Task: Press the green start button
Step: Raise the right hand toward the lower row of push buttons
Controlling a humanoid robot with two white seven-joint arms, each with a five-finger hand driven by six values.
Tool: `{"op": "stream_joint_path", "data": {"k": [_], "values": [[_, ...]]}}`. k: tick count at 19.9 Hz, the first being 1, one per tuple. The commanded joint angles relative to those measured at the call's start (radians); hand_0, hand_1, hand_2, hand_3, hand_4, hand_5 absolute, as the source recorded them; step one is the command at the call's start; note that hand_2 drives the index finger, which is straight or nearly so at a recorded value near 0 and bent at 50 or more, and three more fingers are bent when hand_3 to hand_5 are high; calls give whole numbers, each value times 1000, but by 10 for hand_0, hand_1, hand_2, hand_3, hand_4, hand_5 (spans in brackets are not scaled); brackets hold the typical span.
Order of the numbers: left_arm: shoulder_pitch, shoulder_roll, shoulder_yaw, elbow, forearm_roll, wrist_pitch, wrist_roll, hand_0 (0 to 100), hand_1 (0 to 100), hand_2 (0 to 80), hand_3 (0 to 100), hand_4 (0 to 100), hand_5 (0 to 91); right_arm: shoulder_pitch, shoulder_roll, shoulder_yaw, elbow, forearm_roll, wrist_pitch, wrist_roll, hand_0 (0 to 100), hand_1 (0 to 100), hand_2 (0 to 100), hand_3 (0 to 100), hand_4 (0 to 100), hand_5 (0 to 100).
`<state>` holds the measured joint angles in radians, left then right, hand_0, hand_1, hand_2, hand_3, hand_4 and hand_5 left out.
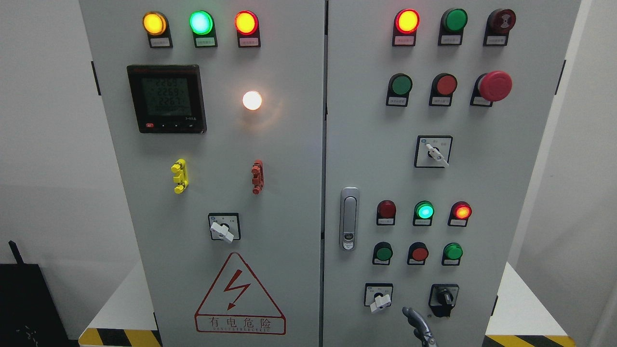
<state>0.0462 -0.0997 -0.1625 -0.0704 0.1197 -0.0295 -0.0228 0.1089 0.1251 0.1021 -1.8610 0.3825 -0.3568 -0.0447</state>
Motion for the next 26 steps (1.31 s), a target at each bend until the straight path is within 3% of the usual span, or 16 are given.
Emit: {"op": "stream_joint_path", "data": {"k": [1,6,18,26], "values": [[0,0,0,0,0,0,0,120,556,0,0,0,0,-51,4,-59,14,134,-1,-18,73,235,0,329,320,165],[0,0,0,0,0,0,0,120,556,0,0,0,0,-81,4,-99,23,268,-2,-30,107,249,0,446,422,323],[0,0,0,0,0,0,0,120,556,0,0,0,0,-149,4,-168,40,567,-60,-76,204,273,0,581,592,658],[0,0,0,0,0,0,0,120,556,0,0,0,0,-196,5,-168,68,633,-54,-76,241,272,0,653,648,720]]}}
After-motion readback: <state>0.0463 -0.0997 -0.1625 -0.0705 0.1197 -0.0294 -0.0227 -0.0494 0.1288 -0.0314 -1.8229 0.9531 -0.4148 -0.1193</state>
